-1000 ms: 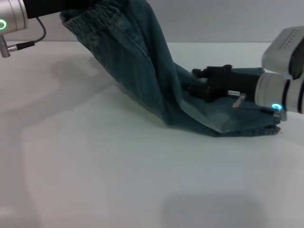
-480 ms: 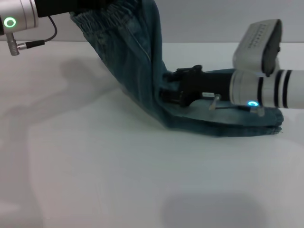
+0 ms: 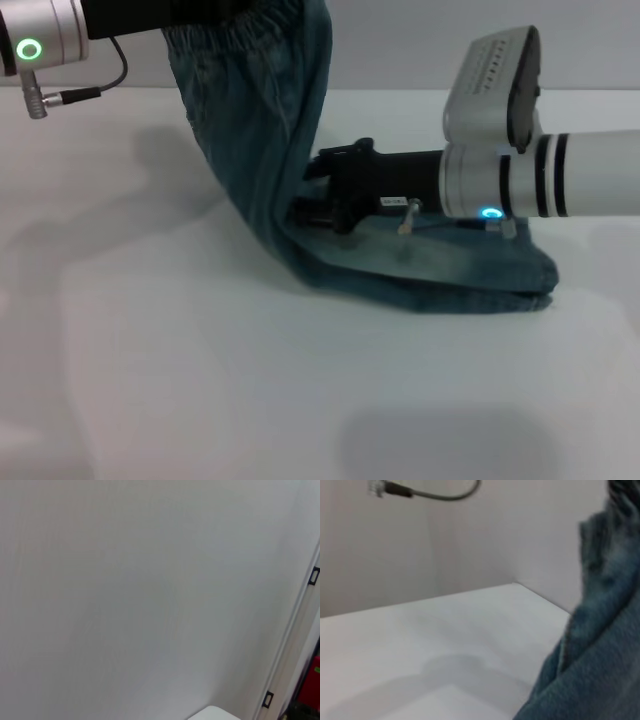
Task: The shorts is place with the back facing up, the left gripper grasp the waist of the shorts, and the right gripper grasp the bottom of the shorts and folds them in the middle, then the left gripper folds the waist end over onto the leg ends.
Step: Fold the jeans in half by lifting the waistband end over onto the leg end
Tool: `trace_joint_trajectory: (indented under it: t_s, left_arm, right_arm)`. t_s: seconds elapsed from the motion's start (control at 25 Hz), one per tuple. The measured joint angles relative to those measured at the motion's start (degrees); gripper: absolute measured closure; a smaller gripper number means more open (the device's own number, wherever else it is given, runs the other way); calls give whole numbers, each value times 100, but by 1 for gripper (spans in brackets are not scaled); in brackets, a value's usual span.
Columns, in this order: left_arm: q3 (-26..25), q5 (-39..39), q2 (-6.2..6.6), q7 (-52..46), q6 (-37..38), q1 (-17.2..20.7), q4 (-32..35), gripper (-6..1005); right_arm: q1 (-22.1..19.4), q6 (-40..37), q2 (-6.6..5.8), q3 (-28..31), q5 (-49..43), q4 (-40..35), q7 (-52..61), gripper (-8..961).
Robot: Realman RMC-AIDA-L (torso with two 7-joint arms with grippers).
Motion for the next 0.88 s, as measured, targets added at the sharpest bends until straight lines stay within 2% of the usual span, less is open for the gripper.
trace_joint_trajectory:
  t_s: [0.28, 0.56, 0.88]
  left_arm:
    - [15, -1, 0, 53, -1, 11, 0, 965]
    - [9, 6, 3, 73, -36, 61, 0, 966]
    - [10, 36, 19, 94, -36, 136, -40, 966]
  right_arm:
    - [-38, -179, 3, -778, 322, -583, 425, 494]
    - [-92, 168, -19, -916, 329, -546, 440, 494]
    - [-555, 254, -62, -791, 331, -616, 446, 495]
